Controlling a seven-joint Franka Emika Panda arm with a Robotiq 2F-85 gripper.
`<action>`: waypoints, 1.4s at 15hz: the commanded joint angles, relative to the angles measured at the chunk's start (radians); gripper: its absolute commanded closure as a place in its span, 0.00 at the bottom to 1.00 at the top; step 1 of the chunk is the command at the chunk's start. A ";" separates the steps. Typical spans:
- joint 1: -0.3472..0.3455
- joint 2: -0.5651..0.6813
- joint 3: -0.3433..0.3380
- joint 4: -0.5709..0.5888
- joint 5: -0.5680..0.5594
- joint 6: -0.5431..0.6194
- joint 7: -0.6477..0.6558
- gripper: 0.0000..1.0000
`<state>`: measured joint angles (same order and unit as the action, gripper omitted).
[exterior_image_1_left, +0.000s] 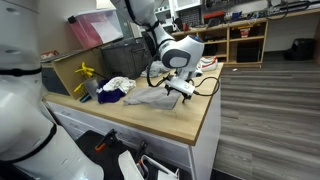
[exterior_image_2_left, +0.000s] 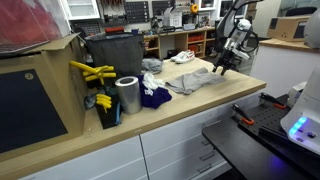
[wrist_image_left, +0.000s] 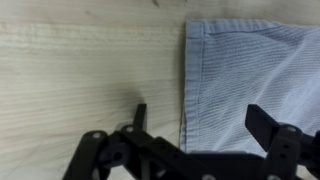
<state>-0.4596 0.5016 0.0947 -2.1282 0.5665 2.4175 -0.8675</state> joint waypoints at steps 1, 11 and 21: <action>0.001 0.022 0.007 0.028 0.074 -0.032 -0.058 0.00; 0.045 0.079 0.007 0.025 0.177 -0.027 -0.121 0.00; 0.112 0.039 -0.020 0.002 0.135 0.011 -0.094 0.00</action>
<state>-0.3942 0.5572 0.0992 -2.1191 0.7193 2.4091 -0.9570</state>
